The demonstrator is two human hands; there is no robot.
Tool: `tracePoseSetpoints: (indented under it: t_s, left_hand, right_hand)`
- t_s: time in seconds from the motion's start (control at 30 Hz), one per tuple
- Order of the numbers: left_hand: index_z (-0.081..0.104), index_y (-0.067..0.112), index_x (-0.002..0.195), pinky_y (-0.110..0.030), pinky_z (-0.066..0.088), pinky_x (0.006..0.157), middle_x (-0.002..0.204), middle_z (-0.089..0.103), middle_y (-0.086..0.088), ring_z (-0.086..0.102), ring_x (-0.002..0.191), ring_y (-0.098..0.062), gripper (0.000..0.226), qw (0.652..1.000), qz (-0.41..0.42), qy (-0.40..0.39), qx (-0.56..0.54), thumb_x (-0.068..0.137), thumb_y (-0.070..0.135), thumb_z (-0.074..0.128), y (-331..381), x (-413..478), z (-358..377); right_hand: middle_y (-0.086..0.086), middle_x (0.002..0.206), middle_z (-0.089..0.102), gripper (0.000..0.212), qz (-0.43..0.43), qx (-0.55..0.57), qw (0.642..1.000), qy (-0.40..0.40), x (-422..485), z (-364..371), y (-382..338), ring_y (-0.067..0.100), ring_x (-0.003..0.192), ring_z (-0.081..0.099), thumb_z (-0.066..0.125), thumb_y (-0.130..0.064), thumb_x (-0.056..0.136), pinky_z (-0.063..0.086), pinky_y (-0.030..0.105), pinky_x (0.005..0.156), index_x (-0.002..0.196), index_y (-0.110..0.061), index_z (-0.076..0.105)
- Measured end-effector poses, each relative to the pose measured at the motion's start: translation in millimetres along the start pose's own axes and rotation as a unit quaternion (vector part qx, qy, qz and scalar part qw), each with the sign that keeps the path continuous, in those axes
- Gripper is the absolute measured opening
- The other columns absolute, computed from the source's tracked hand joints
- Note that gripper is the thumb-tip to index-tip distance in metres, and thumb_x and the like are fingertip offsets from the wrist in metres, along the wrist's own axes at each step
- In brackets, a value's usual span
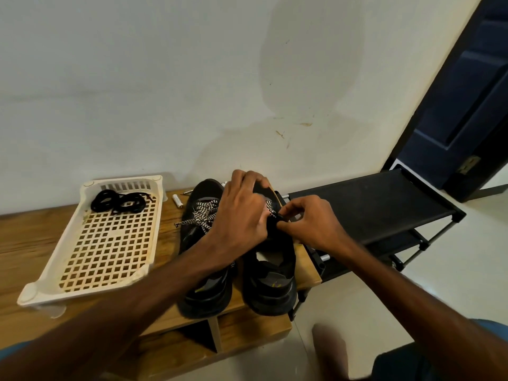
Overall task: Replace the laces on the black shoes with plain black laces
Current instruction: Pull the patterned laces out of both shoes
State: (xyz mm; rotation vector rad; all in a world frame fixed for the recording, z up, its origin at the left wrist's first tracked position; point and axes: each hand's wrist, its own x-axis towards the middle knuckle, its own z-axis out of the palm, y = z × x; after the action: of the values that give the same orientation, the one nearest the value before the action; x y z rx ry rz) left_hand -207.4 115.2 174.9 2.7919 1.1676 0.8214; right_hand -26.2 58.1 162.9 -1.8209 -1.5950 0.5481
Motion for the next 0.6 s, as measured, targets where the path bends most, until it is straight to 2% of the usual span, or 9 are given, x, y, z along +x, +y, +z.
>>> tracePoseSetpoints:
  t_s: [0.07, 0.17, 0.27, 0.33, 0.4, 0.5, 0.6]
  left_hand:
    - [0.076, 0.015, 0.078, -0.036, 0.041, 0.097, 0.130, 0.052, 0.001, 0.037, 0.125, -0.021, 0.005, 0.999, -0.018, 0.028, 0.018, 0.077, 0.020, 0.074, -11, 6, -14]
    - [0.078, 0.016, 0.080, -0.034, 0.039, 0.094, 0.129, 0.053, 0.003, 0.038, 0.123, -0.021, 0.006, 0.995, -0.070, 0.058, 0.037, 0.077, 0.021, 0.077, -37, 11, -32]
    - [0.080, 0.019, 0.095, -0.033, 0.036, 0.100, 0.134, 0.052, 0.004, 0.035, 0.127, -0.018, 0.015, 0.994, -0.106, 0.017, 0.027, 0.082, 0.027, 0.078, -42, 4, -29]
    - [0.075, 0.020, 0.113, -0.036, 0.039, 0.106, 0.139, 0.051, 0.003, 0.035, 0.130, -0.018, 0.030, 0.996, -0.082, 0.002, -0.018, 0.085, 0.031, 0.077, -28, -1, -21]
    - [0.071, 0.022, 0.121, -0.038, 0.038, 0.109, 0.142, 0.050, 0.004, 0.033, 0.133, -0.018, 0.040, 0.998, -0.037, -0.017, -0.052, 0.084, 0.035, 0.077, -10, -4, -13]
    - [0.077, 0.022, 0.107, -0.040, 0.031, 0.110, 0.148, 0.046, 0.003, 0.027, 0.140, -0.019, 0.025, 0.997, 0.022, -0.070, -0.014, 0.085, 0.033, 0.073, 8, -8, -2]
    - [0.079, 0.018, 0.098, -0.038, 0.032, 0.111, 0.145, 0.051, 0.002, 0.031, 0.139, -0.021, 0.017, 0.996, 0.054, -0.076, -0.007, 0.088, 0.026, 0.068, 12, -9, 5]
  right_hand:
    - [-0.007, 0.091, 0.073, 0.018, 0.007, -0.007, 1.000, 0.007, -1, -1, -1, 0.004, 0.078, 0.068, 0.085, -0.023, 0.081, 0.059, 0.019, 0.067, 0.096, -0.018, 0.076]
    - [-0.006, 0.091, 0.073, 0.019, 0.010, 0.000, 1.000, 0.008, -2, -2, -2, 0.003, 0.080, 0.068, 0.085, -0.022, 0.080, 0.056, 0.013, 0.064, 0.095, -0.015, 0.076]
    - [-0.003, 0.097, 0.073, 0.021, 0.008, -0.007, 1.000, 0.013, -4, -1, -7, 0.006, 0.088, 0.069, 0.085, -0.021, 0.080, 0.061, 0.021, 0.074, 0.098, -0.013, 0.076]
    - [-0.002, 0.101, 0.073, 0.025, 0.004, -0.015, 1.000, 0.018, -6, 0, -10, 0.007, 0.087, 0.069, 0.083, -0.021, 0.082, 0.063, 0.028, 0.077, 0.104, -0.012, 0.076]
    - [0.000, 0.104, 0.073, 0.029, -0.002, -0.021, 0.999, 0.024, -7, -1, -10, 0.006, 0.079, 0.069, 0.082, -0.020, 0.083, 0.063, 0.031, 0.075, 0.109, -0.012, 0.074]
    - [0.000, 0.111, 0.072, 0.037, -0.007, -0.029, 0.999, 0.029, -9, 0, -9, 0.009, 0.084, 0.069, 0.083, -0.021, 0.083, 0.063, 0.033, 0.081, 0.116, -0.012, 0.070]
    - [-0.002, 0.115, 0.070, 0.043, -0.013, -0.038, 0.999, 0.035, -9, 2, -9, 0.009, 0.094, 0.068, 0.083, -0.023, 0.082, 0.060, 0.025, 0.085, 0.121, -0.013, 0.068]
